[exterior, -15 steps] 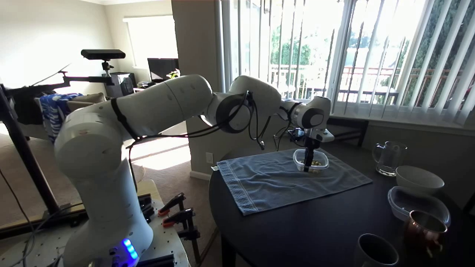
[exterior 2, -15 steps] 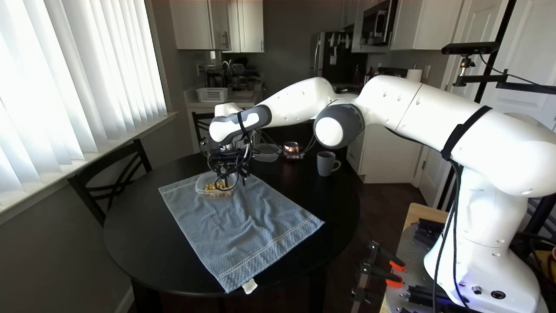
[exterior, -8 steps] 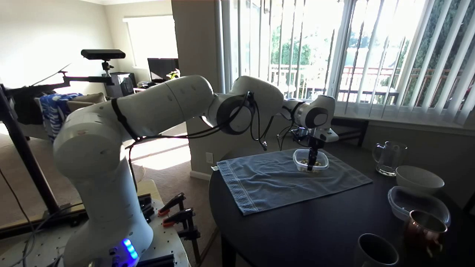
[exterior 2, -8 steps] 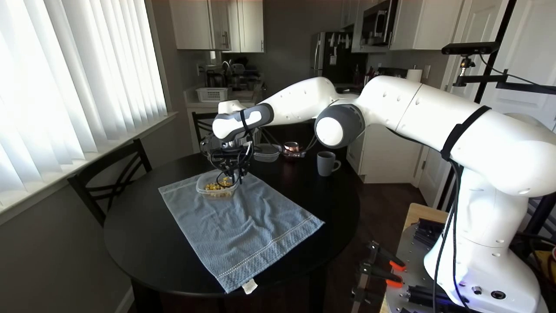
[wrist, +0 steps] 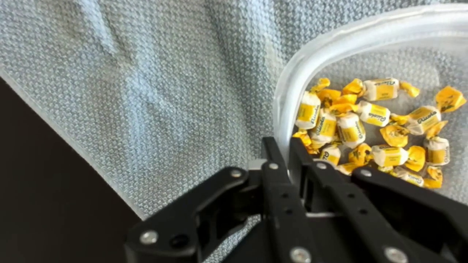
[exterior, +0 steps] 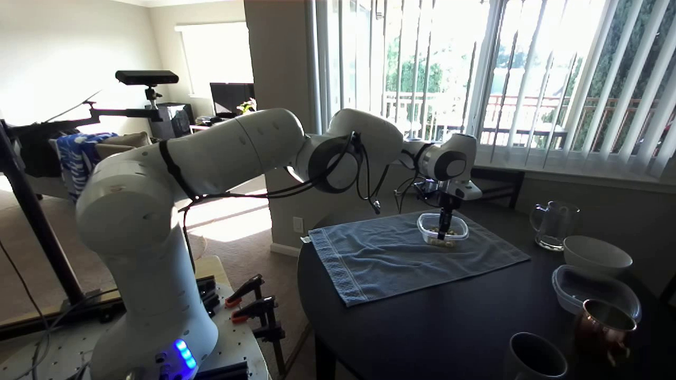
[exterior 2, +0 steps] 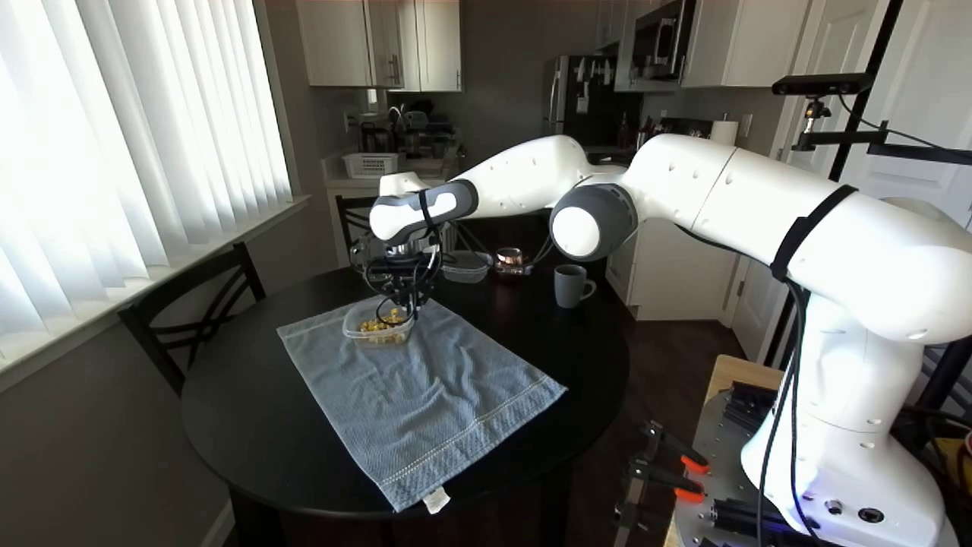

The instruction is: Pour the contents from the clear bowl onto the blue towel.

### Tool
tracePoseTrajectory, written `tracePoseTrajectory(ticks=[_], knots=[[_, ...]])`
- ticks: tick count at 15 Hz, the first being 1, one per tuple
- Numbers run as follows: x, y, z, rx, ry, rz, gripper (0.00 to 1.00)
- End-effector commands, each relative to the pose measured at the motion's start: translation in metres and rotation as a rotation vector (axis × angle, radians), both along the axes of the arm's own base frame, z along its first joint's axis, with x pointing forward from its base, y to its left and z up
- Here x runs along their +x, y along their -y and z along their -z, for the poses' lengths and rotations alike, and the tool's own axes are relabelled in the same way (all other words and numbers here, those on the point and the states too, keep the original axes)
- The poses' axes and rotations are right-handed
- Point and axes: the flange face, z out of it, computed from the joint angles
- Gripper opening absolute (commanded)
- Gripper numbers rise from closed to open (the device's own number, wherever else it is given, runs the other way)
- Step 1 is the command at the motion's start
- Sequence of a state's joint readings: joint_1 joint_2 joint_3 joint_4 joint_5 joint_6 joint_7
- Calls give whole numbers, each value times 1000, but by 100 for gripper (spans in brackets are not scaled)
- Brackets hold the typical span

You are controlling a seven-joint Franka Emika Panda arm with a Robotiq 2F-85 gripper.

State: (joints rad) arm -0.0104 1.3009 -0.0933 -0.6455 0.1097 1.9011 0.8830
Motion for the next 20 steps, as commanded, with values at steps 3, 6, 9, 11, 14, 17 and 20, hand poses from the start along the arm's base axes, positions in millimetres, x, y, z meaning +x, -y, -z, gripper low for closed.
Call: tracePoseTrajectory(ticks=[3, 6, 9, 11, 14, 17, 20], knots=[[10, 3, -49, -88, 60, 15, 3], [19, -4, -93, -222, 130, -43, 3], [25, -23, -134, -368, 187, -128, 3], [26, -40, -152, -457, 212, -179, 3], [26, -62, -167, -581, 218, -241, 3], [25, -71, -165, -688, 206, -282, 3], [25, -69, -163, -797, 179, -310, 3]])
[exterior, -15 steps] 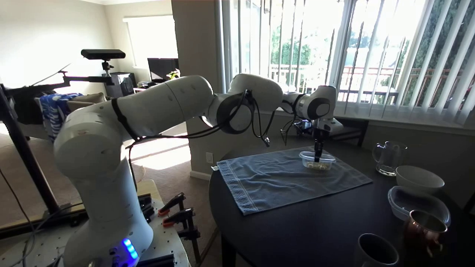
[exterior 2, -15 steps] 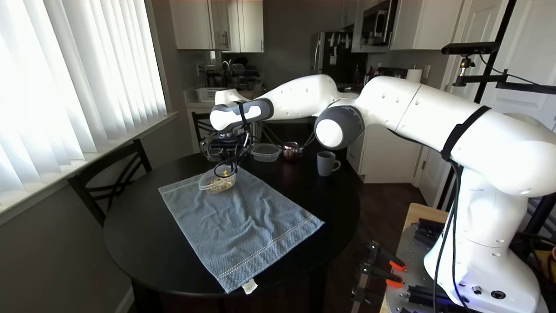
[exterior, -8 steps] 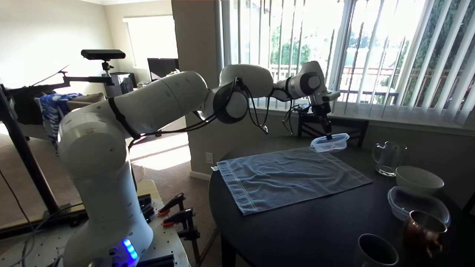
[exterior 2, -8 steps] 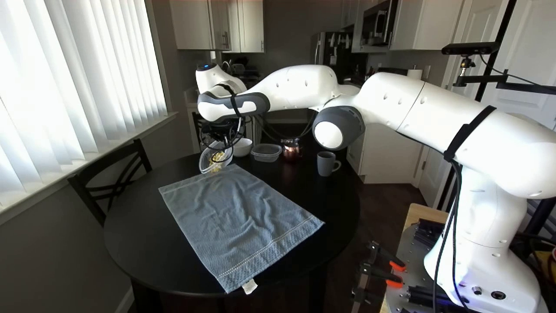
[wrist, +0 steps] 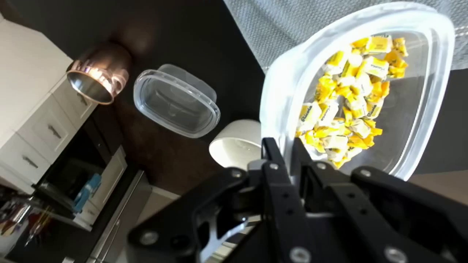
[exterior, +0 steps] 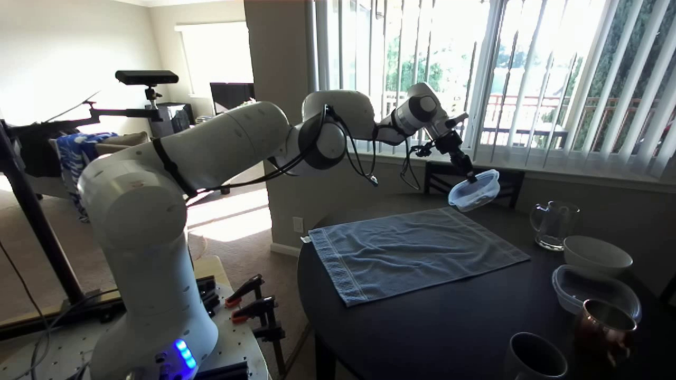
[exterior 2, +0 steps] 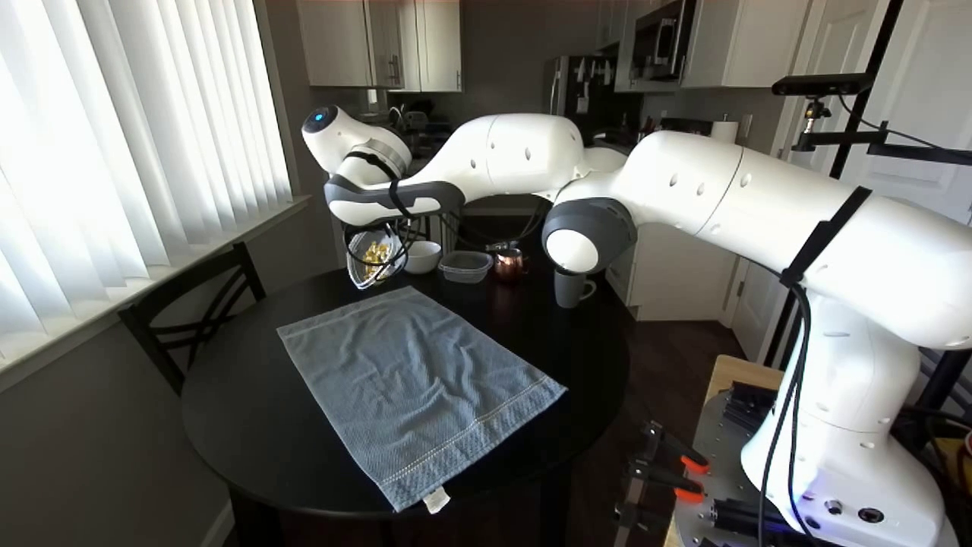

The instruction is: Pour the contents from the clear bowl onto the blue towel.

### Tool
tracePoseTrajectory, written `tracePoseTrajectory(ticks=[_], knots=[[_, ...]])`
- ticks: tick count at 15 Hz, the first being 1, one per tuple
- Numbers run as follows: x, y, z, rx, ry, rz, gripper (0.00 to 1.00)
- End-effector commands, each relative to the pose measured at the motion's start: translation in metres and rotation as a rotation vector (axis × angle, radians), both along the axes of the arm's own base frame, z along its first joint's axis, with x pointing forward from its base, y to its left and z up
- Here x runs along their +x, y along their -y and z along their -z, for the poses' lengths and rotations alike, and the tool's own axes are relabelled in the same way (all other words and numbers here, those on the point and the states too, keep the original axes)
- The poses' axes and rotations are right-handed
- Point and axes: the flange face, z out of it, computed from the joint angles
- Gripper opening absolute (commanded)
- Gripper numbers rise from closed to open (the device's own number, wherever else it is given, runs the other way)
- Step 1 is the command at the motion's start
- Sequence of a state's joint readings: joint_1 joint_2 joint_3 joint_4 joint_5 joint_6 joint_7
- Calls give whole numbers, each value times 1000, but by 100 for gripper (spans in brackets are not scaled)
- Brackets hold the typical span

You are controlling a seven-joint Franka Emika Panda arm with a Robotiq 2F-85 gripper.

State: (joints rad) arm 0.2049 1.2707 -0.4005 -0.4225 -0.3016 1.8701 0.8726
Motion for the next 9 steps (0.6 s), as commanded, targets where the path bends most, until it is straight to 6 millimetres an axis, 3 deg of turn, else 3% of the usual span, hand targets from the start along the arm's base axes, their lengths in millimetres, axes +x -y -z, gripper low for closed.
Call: tracePoseTrajectory(ticks=[1, 9], knots=[[-3, 7, 2, -173, -50, -3, 3], [-3, 22, -3, -483, -75, -11, 3]])
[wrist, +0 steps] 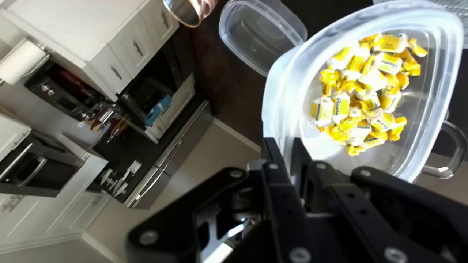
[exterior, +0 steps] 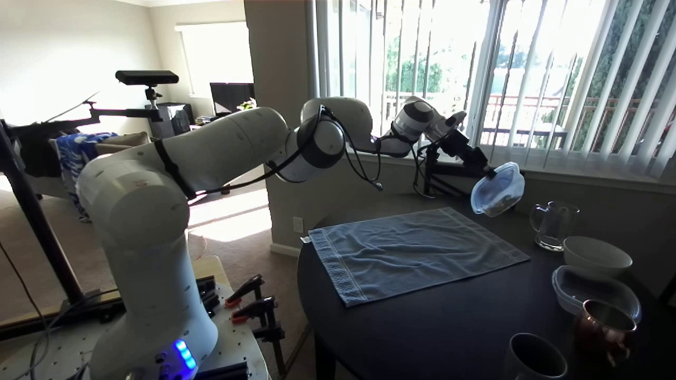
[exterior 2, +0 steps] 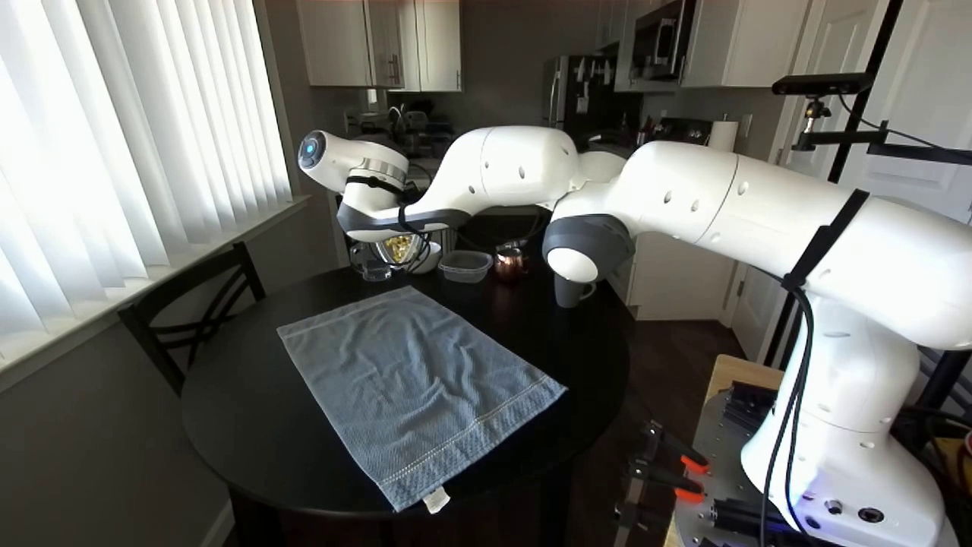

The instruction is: Pour the contents from the clear bowl onto the blue towel.

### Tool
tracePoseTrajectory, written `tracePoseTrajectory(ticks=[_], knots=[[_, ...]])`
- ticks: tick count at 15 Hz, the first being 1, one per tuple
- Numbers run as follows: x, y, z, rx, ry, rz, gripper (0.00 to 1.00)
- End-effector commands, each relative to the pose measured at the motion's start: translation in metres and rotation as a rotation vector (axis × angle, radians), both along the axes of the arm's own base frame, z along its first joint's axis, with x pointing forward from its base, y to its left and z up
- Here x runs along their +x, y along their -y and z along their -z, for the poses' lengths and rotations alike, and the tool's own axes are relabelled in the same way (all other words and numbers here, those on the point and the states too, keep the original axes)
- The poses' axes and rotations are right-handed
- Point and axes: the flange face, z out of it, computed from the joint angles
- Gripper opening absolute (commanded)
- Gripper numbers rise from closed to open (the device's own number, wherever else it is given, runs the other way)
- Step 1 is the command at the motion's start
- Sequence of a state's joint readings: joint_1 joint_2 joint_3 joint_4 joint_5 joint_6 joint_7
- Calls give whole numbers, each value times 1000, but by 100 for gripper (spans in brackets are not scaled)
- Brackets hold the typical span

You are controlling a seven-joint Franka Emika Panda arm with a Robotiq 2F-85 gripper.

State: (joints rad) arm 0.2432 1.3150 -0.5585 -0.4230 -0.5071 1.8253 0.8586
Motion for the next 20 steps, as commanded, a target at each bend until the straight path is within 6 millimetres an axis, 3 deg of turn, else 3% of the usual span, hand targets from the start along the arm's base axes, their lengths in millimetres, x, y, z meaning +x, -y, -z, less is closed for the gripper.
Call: tracePoseTrajectory(ticks=[1, 3, 4, 6, 9, 13, 20], knots=[[0, 3, -8, -142, -42, -24, 3], [1, -1, -7, -221, -63, -52, 3], [-1, -22, 4, -274, -68, -64, 3], [-1, -36, 18, -344, -99, -106, 3], [-5, -75, 47, -366, -218, -204, 3], [-11, -105, 70, -438, -303, -275, 3], [-10, -110, 71, -491, -314, -295, 3]])
